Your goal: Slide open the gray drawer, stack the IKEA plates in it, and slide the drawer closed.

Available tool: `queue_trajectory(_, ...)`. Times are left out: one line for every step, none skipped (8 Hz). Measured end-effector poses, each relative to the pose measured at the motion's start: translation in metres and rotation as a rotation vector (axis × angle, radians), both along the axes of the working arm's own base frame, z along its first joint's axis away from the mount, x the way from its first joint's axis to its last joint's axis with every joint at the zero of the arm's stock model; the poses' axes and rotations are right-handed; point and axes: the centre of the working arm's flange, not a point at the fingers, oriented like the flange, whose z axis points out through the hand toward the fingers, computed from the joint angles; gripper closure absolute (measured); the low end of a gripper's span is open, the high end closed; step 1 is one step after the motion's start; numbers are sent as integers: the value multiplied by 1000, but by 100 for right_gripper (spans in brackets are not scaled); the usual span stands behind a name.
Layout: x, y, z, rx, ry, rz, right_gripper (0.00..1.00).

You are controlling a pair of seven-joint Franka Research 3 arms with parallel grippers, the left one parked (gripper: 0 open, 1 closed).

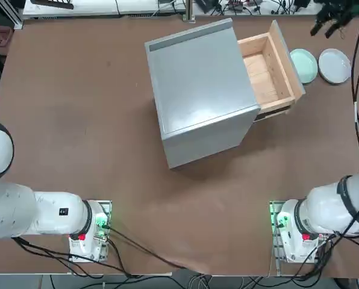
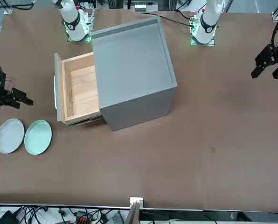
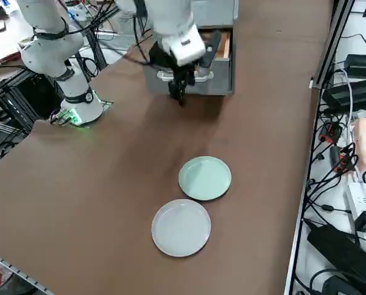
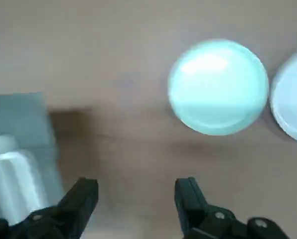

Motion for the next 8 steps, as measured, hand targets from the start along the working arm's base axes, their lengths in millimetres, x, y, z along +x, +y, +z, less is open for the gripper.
queue_trajectory(1, -30, -29, -45, 44, -94, 7)
queue_trajectory(4, -45, -56, -105, 75, -177, 7)
queue_trajectory(10, -51, -78, -144, 75, -243, 7)
queue_trajectory(12, -58, -99, -165, 48, -305, 8)
queue_trajectory(6, -67, -121, -181, 25, -371, 10)
queue_trajectory(-3, -75, -143, -190, 13, -426, 11)
queue_trajectory(-12, -84, -164, -198, 5, -463, 12)
queue_trajectory(-18, -93, -184, -205, -4, -485, 12)
